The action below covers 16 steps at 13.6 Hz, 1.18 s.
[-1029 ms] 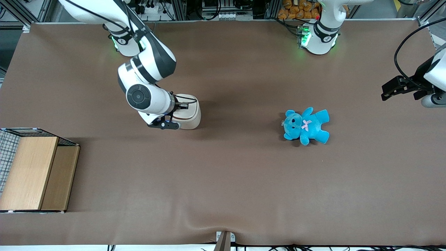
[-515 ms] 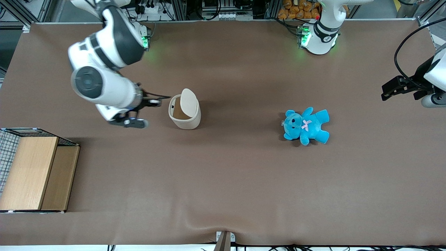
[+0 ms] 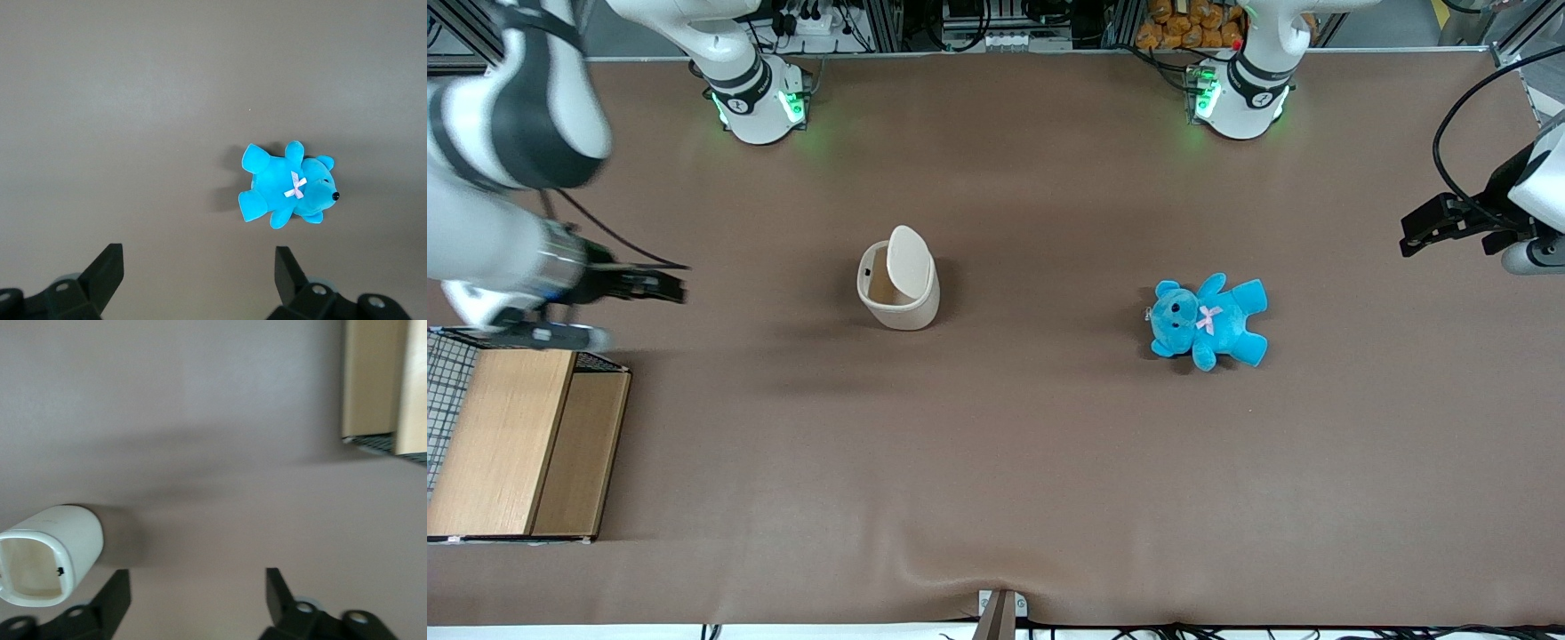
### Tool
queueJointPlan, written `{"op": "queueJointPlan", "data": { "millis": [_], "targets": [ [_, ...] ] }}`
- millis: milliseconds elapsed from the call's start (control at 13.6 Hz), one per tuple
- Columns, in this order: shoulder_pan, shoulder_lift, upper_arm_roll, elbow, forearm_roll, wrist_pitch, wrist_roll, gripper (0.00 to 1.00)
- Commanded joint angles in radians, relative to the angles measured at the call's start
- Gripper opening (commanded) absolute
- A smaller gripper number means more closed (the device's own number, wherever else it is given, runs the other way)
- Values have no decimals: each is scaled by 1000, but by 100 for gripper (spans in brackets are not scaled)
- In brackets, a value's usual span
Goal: Open trash can with right arm
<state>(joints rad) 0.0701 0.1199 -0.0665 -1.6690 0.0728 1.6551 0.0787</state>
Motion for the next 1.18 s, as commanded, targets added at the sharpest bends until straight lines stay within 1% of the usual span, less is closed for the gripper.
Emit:
{"op": "queueJointPlan", "data": {
  "millis": [0, 294, 441, 515, 662, 1103],
  "targets": [
    [-42, -95, -10, 6, -4, -43, -65, 100],
    [-90, -101, -3, 187, -10, -231, -66, 100],
    [-96, -104, 2, 216, -19, -300, -56, 100],
    [-96, -105, 7, 241, -33, -317, -41, 100],
    [-95, -106, 7, 271, -38, -354, 15, 100],
    [-95, -108, 7, 287, -57, -357, 13, 100]
  ]
}}
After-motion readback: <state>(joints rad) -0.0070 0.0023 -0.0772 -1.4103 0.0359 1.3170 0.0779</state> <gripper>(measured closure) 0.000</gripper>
